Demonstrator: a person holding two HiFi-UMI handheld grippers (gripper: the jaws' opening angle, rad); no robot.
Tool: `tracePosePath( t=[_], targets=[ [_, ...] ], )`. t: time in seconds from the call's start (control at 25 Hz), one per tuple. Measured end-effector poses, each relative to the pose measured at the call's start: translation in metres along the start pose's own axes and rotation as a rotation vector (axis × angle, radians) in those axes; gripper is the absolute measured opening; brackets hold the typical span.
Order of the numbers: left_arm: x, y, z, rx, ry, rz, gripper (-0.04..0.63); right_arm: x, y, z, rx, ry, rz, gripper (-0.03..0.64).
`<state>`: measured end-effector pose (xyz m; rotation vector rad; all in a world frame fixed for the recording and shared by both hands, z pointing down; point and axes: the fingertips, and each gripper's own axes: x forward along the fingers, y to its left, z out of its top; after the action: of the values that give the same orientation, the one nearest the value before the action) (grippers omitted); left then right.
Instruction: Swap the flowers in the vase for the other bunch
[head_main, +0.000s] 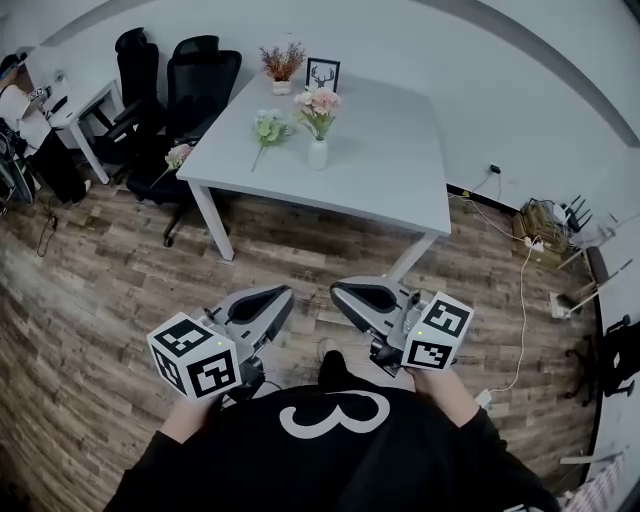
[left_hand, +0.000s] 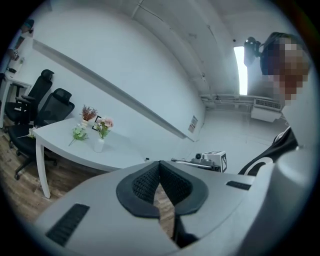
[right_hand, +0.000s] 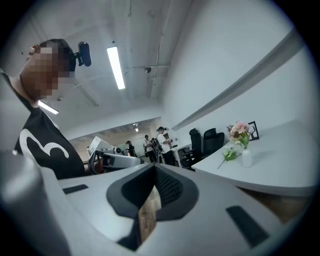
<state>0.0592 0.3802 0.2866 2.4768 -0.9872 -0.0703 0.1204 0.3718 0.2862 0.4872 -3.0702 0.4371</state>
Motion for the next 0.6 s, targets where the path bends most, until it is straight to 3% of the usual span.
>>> tracePosePath(
  t=[0.32, 0.6],
  targets=[
    [0.025, 0.027, -0.002, -0.021, 0.038, 0.036, 0.011, 0.014, -0.038, -0.009, 0.055, 0.028, 0.035, 0.008],
    [0.070, 0.085, 0.010, -0.065, 0.072, 0.107, 0.011, 0.045, -0.115, -0.002, 0.130, 0.020, 0.075, 0.008]
  ],
)
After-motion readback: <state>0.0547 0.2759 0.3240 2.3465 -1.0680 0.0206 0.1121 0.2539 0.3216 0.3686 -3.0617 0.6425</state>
